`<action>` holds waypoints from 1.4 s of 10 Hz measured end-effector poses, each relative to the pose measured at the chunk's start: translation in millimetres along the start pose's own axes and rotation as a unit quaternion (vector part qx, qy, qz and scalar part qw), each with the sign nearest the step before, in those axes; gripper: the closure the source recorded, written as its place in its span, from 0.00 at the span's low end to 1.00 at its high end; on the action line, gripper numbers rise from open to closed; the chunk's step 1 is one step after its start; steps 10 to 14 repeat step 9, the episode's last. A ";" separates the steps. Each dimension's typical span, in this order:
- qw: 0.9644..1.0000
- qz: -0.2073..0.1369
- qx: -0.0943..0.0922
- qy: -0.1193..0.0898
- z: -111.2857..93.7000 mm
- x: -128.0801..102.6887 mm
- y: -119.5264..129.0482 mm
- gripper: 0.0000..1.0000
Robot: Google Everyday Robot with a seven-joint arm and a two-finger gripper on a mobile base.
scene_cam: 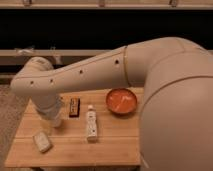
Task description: Move the arm in a circular motion
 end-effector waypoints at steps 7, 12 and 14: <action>0.988 0.155 -0.006 0.001 25.2 79.2 -153.5 0.20; 0.987 0.159 -0.004 -0.009 27.5 69.4 -161.7 0.20; 0.987 0.159 -0.004 -0.009 27.5 69.4 -161.7 0.20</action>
